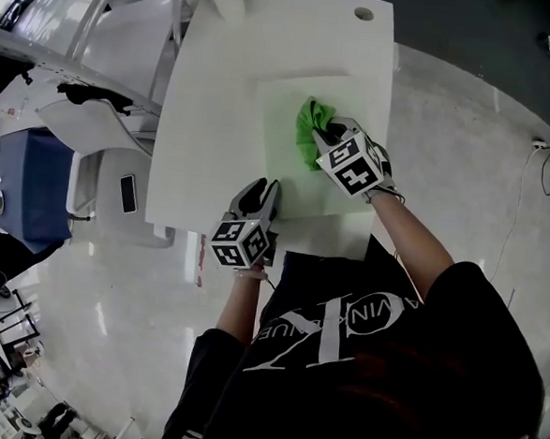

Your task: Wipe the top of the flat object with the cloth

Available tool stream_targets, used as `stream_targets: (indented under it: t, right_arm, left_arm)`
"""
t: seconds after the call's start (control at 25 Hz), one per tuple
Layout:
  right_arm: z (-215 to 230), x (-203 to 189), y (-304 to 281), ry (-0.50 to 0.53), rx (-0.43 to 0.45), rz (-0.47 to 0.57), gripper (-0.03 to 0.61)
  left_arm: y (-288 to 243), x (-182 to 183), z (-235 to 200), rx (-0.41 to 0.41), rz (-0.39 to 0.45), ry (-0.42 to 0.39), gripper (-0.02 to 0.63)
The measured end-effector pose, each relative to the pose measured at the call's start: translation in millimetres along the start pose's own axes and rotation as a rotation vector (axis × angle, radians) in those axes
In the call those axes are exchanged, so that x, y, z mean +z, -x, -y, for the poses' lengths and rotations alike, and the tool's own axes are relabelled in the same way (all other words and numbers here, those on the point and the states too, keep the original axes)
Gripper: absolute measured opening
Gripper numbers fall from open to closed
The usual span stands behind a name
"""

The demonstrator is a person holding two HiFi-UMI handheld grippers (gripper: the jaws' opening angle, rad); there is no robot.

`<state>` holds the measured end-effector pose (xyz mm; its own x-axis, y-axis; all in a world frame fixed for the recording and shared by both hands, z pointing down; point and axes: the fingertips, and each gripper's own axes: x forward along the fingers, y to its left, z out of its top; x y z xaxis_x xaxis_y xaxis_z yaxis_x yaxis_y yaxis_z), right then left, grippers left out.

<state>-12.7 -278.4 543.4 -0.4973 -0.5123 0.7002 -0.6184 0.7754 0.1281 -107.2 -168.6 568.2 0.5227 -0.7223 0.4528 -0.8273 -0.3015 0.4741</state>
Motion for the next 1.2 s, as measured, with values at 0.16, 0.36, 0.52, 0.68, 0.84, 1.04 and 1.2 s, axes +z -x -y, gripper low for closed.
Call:
stream_targets:
  t: [0.16, 0.36, 0.52, 0.68, 0.84, 1.04, 1.2]
  right_arm:
    - [20, -24, 20, -0.04, -0.053, -0.018, 0.041]
    - [45, -49, 43, -0.139, -0.115, -0.02, 0.041]
    - [54, -60, 56, -0.175, -0.141, -0.02, 0.041]
    - [63, -73, 67, -0.211, -0.184, -0.025, 0.041]
    - [70, -86, 75, -0.218, -0.219, -0.048, 0.041]
    - [73, -91, 78, -0.235, -0.242, -0.049, 0.041]
    - [75, -87, 81, -0.221, -0.265, -0.046, 0.041]
  left_arm:
    - [0, 0, 1, -0.002, -0.011, 0.0, 0.132]
    - [0, 0, 2, -0.008, -0.018, -0.003, 0.132]
    - [-1, 0, 4, -0.013, -0.031, -0.022, 0.132]
    - [-2, 0, 4, -0.015, -0.032, -0.033, 0.132]
    - [-1, 0, 4, -0.021, -0.032, -0.027, 0.133]
    - [-1, 1, 5, -0.022, -0.028, -0.024, 0.133]
    - [-2, 3, 6, -0.047, -0.001, 0.012, 0.137]
